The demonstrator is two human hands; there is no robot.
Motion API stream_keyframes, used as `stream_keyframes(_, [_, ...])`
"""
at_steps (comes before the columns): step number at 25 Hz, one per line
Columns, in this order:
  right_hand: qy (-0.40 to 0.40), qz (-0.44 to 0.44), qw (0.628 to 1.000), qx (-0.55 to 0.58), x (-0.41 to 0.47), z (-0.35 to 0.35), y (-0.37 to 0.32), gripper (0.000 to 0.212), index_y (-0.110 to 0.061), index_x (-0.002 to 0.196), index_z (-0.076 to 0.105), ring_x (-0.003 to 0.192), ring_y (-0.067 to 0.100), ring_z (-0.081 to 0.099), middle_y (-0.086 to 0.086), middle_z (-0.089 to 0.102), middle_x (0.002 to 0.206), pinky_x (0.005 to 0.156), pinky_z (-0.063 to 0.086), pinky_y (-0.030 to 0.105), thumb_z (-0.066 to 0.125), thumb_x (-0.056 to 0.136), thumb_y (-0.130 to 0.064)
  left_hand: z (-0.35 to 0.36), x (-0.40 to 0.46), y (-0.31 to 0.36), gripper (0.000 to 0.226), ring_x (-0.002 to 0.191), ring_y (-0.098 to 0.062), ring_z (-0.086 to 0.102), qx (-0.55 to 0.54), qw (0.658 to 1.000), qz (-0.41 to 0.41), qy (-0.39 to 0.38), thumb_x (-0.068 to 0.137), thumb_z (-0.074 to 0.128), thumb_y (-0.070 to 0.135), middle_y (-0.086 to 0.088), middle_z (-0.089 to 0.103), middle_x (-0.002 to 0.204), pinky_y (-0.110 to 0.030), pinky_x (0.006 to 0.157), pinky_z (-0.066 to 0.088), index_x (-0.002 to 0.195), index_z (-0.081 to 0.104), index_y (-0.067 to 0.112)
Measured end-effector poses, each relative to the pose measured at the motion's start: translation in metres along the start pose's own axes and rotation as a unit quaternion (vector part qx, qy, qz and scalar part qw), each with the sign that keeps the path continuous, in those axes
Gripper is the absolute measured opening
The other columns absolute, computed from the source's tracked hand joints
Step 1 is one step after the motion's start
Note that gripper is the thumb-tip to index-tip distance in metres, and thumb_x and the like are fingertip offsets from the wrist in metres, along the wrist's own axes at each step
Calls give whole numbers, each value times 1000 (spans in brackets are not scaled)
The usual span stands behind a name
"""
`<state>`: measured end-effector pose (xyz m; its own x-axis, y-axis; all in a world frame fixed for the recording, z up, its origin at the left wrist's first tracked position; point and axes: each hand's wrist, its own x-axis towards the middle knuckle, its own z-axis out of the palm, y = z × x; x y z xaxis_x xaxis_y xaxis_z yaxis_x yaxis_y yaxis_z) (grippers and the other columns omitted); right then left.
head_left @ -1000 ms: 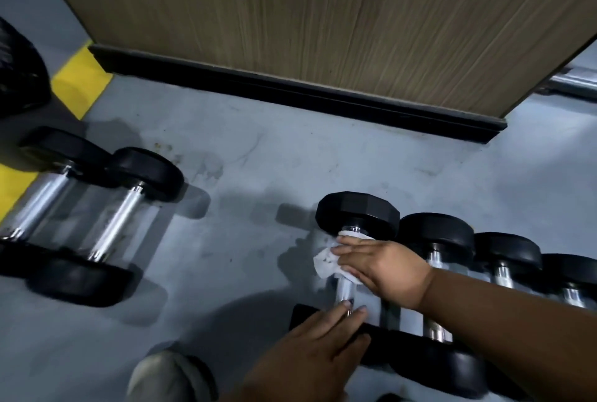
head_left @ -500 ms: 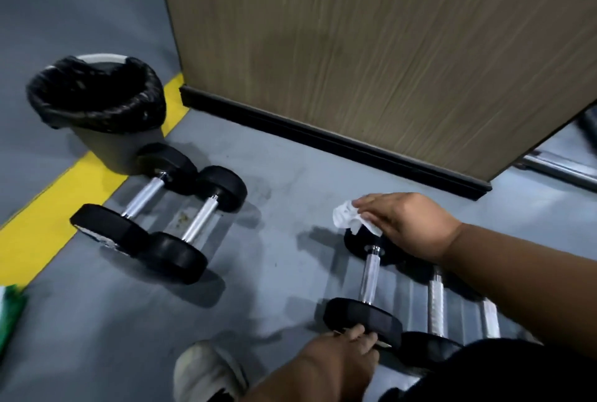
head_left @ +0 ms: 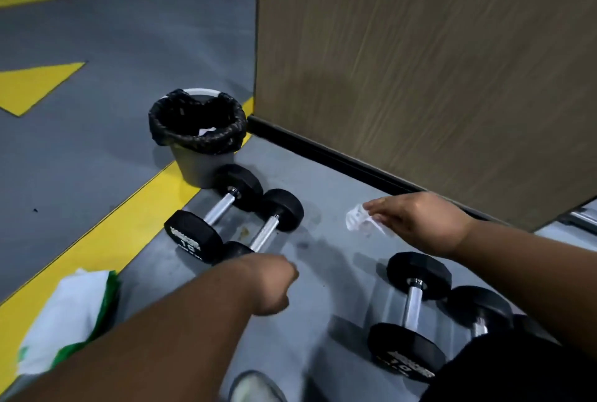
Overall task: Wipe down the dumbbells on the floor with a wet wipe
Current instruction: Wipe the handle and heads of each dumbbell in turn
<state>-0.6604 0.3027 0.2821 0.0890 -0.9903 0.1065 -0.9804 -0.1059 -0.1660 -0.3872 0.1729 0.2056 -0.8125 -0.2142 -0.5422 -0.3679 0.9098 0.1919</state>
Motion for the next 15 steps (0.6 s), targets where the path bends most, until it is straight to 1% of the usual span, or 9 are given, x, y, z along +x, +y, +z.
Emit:
stream_keyframes(2, [-11, 7, 1000, 1, 11, -6, -10, 36, -20, 125, 72, 112, 16, 70, -6, 72, 126, 96, 57, 36, 53, 100, -38, 0, -1, -17, 24, 104, -31, 60, -87, 994, -66, 22, 93, 54, 38, -8, 62, 117, -41, 92, 52, 109, 54, 19])
stream_keyframes(3, [-12, 5, 1000, -5, 15, -11, -13, 40, -22, 125, 71, 113, 14, 70, -7, 71, 126, 96, 57, 35, 49, 99, -42, 0, 2, -18, 28, 108, -29, 60, -120, 989, -86, 25, 93, 54, 40, -7, 62, 121, -41, 95, 51, 114, 56, 21])
stream_keyframes(4, [-14, 2, 1000, -12, 20, -17, -17, 42, -23, 126, 71, 112, 12, 69, -9, 71, 127, 96, 56, 33, 47, 100, -46, 0, 5, -16, 38, 119, -29, 57, -158, 982, -96, 24, 95, 54, 42, -5, 59, 133, -41, 101, 48, 128, 55, 24])
stream_keyframes(5, [-17, 1, 1000, -18, 25, -24, -19, 44, -25, 126, 71, 112, 11, 69, -10, 71, 127, 95, 56, 31, 45, 101, -49, -2, 6, -12, 50, 132, -28, 51, -192, 977, -91, 27, 96, 54, 43, -3, 52, 146, -40, 109, 44, 144, 48, 27])
stream_keyframes(6, [-17, 0, 1000, -23, 28, -31, -20, 45, -25, 125, 71, 111, 9, 69, -12, 71, 127, 95, 55, 28, 43, 103, -52, -4, 8, -7, 58, 140, -27, 44, -218, 973, -73, 36, 98, 53, 42, -1, 45, 154, -40, 114, 39, 152, 39, 28])
stream_keyframes(8, [-19, -4, 999, -28, 34, -40, -21, 50, -25, 123, 72, 109, 6, 68, -13, 71, 125, 93, 53, 23, 39, 100, -55, -4, 10, -2, 60, 143, -24, 40, -261, 962, -38, 73, 101, 52, 40, 1, 39, 159, -38, 117, 35, 156, 33, 26])
stream_keyframes(10, [-24, -8, 999, -24, 42, -34, -20, 53, -24, 122, 73, 108, 6, 68, -12, 72, 124, 92, 53, 23, 38, 98, -55, 2, 8, -6, 59, 142, -23, 42, -275, 957, -35, 90, 102, 52, 37, -1, 40, 158, -34, 116, 36, 157, 33, 22])
stream_keyframes(13, [-17, -16, 1000, 5, 46, -1, -15, 49, -18, 121, 74, 109, 10, 70, -7, 73, 123, 94, 57, 30, 42, 99, -49, 27, 10, -27, 58, 140, -26, 43, -232, 969, -65, 54, 102, 51, 39, -4, 42, 156, -36, 115, 37, 154, 37, 18])
stream_keyframes(15, [-12, -22, 999, 34, 48, 37, -11, 45, -18, 120, 74, 109, 9, 70, -7, 73, 123, 92, 58, 33, 45, 100, -46, 45, 12, -38, 56, 137, -27, 45, -226, 969, -85, 53, 102, 49, 44, -7, 45, 153, -35, 111, 38, 148, 41, 14])
